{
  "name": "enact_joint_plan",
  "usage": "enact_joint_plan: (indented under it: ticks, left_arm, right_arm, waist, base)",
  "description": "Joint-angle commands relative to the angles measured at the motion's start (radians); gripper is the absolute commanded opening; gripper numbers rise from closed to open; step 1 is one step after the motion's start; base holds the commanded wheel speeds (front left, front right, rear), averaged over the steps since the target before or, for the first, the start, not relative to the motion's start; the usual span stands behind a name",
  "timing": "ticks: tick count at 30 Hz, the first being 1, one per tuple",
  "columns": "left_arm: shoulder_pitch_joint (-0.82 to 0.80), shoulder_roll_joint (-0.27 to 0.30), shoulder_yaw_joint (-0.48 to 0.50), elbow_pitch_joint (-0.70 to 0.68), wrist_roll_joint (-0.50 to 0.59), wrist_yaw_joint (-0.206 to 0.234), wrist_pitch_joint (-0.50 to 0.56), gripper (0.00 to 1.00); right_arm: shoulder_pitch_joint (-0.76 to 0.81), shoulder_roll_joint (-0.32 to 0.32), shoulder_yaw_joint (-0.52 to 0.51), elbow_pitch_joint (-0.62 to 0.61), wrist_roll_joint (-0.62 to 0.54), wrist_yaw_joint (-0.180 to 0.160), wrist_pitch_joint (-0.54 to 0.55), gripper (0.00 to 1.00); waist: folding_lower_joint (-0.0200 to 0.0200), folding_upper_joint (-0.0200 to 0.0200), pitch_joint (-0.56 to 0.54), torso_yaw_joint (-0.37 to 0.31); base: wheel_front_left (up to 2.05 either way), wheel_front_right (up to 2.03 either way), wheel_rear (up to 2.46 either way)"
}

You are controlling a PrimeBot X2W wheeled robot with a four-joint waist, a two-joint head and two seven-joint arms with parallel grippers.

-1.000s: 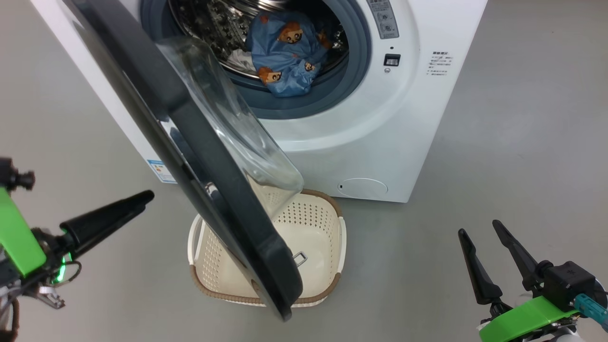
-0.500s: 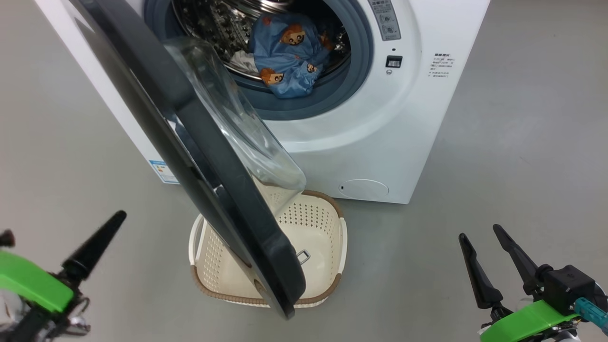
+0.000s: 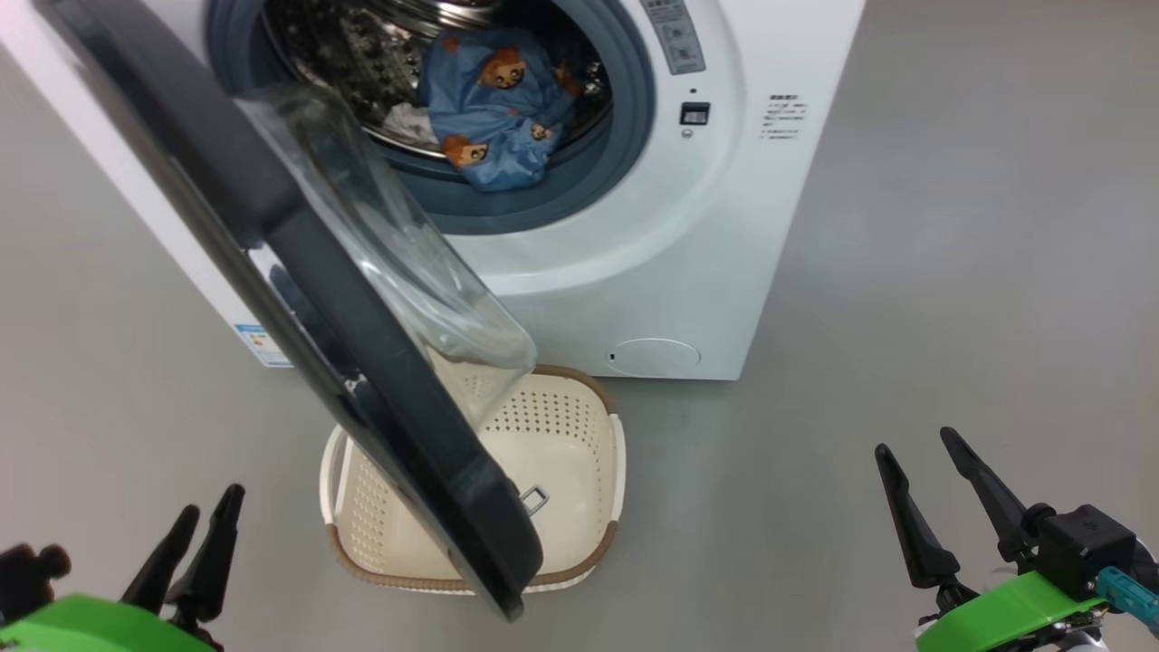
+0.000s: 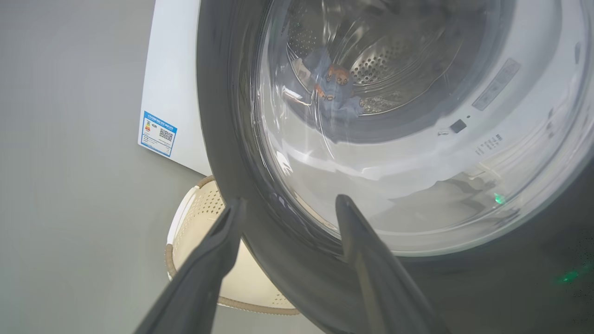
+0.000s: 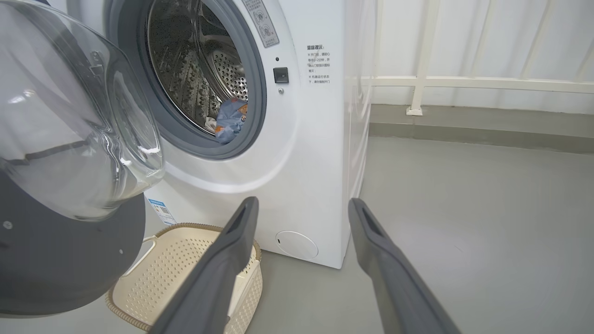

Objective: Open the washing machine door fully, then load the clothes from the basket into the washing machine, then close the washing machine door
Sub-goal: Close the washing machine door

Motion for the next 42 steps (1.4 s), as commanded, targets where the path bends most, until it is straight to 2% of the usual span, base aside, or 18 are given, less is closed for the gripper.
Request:
enact_joint_plan:
  ticks: [1,3,7,13,23,31,42]
  left_arm:
    - [-0.014,0.064,-0.002,0.009,0.035,-0.007,-0.084,1.00]
    - [-0.022,0.091,-0.050,0.042,0.077,-0.007,-0.152,1.00]
    - [-0.045,0.097,-0.081,0.100,0.153,-0.007,-0.191,1.00]
    - [-0.032,0.016,0.091,0.075,0.385,-0.007,-0.192,1.00]
    - [0.037,-0.070,0.210,-0.003,0.686,-0.007,-0.193,1.00]
    - [0.094,-0.138,0.280,-0.033,0.775,-0.007,-0.193,1.00]
    - [0.119,-0.167,0.320,-0.030,0.805,-0.007,-0.193,1.00]
  right_arm:
    - [-0.004,-0.014,0.016,-0.024,0.002,0.001,-0.008,1.00]
    - [-0.001,-0.014,0.011,-0.025,0.003,0.001,-0.008,1.00]
    - [0.005,-0.011,0.003,-0.029,0.001,0.001,-0.008,1.00]
    - [0.009,-0.007,-0.010,-0.033,-0.002,0.001,-0.008,1.00]
    - [0.013,-0.002,-0.021,-0.037,-0.004,0.001,-0.008,1.00]
    - [0.022,0.001,-0.032,-0.039,-0.004,0.001,-0.008,1.00]
    - [0.029,0.007,-0.043,-0.041,-0.006,0.001,-0.008,1.00]
  waist:
    - [0.0000,0.0001,0.000,-0.023]
    - [0.0000,0.0001,0.001,-0.032]
    - [0.0000,0.0001,0.002,-0.049]
    - [0.0000,0.0001,0.003,-0.065]
    - [0.0000,0.0001,-0.001,-0.087]
    - [0.0000,0.0001,-0.003,-0.101]
    - [0.0000,0.0001,-0.003,-0.105]
  base:
    - [0.00,0.00,0.00]
    - [0.00,0.00,0.00]
    - [0.00,0.00,0.00]
    - [0.00,0.00,0.00]
    - [0.00,0.00,0.00]
    - [0.00,0.00,0.00]
    - [0.00,0.00,0.00]
